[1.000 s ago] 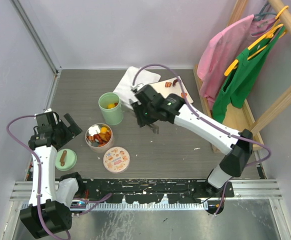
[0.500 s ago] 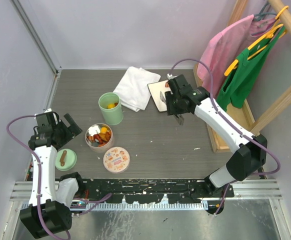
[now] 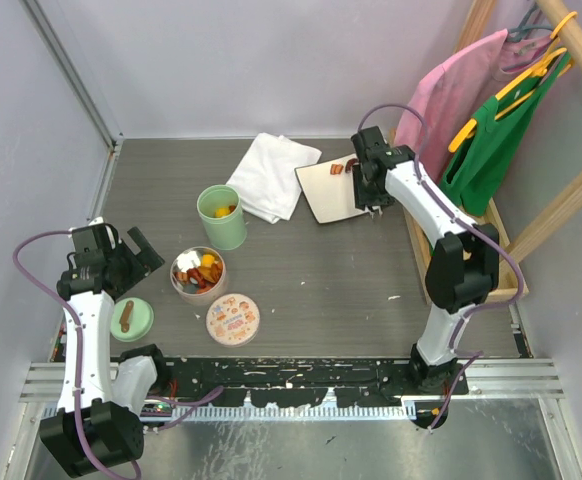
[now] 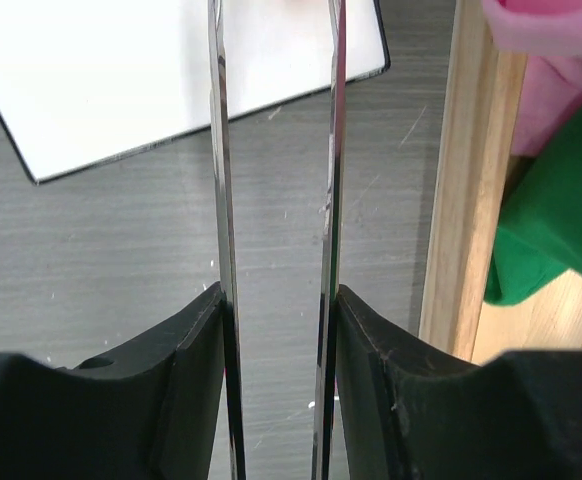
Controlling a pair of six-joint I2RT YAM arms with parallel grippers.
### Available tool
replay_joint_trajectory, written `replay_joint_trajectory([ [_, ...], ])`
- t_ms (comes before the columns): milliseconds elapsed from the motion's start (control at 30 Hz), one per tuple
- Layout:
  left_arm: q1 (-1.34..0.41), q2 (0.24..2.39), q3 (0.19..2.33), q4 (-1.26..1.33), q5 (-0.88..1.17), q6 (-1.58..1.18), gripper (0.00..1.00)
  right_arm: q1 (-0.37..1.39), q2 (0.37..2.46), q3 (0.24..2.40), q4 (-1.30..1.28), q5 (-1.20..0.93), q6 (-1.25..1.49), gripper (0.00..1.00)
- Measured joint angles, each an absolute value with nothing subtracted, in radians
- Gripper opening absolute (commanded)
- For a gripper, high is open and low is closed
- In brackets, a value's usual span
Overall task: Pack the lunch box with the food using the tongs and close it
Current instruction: Pick up the fake food from the plate.
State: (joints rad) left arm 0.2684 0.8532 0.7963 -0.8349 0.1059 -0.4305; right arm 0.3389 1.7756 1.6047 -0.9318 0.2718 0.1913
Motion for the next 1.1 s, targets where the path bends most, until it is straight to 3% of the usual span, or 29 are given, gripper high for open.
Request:
replay_joint_trajectory([
  [567,0.268,0.853,0.796,-0.835,0.105,-0.430,0.98,0.318,2.107,2.045,-0.945,0.243,0.175,0.44],
  [1100,0.268,0.853,0.796,-0.835,0.105,-0.430,0.98,0.305,2.230,2.121,-0.965,0.234,0.219,0.42],
])
